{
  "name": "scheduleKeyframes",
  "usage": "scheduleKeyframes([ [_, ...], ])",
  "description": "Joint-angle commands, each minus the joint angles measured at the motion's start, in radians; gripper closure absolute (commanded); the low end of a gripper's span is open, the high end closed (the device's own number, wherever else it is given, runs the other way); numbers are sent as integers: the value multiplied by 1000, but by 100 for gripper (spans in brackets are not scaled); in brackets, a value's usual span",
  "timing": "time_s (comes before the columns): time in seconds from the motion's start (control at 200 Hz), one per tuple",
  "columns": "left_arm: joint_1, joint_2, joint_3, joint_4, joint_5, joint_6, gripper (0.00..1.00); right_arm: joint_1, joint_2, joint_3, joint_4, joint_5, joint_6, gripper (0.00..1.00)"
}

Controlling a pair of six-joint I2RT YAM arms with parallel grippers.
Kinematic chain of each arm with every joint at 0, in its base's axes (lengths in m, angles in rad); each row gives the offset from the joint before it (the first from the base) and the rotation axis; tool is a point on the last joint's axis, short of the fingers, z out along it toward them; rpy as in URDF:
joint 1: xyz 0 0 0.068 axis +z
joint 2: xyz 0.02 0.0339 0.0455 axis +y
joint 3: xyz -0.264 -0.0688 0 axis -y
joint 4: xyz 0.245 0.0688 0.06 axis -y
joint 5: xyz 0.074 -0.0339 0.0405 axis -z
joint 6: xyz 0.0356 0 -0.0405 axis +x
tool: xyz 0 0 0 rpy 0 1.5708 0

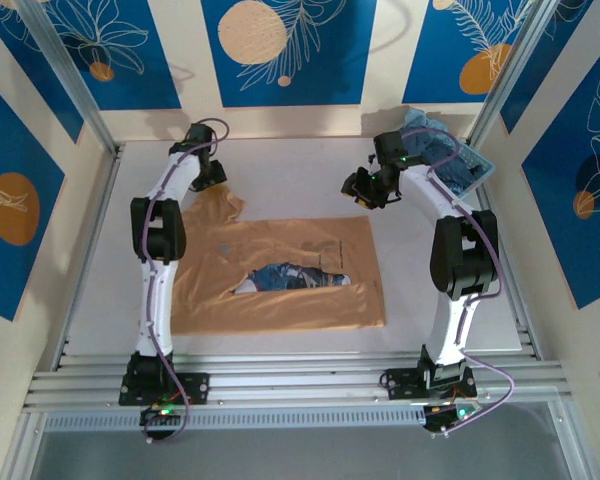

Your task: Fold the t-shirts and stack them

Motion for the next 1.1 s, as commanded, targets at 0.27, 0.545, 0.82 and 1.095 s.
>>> scheduleKeyframes([
  [0.27, -30, 82, 91, -167, -10, 32, 81, -7, -35, -23, -37, 18, -14, 57],
  [0.545, -40, 6, 89, -195, -80, 9, 100, -14, 51, 39, -132, 175, 39, 57],
  [0.82, -39, -98, 86, -199, -15, -20, 100, -25, 206, 167, -204, 305, 64, 58],
  [1.095, -39, -128, 75, -225, 65, -30, 100, -37, 313, 240, -232, 288, 34, 66],
])
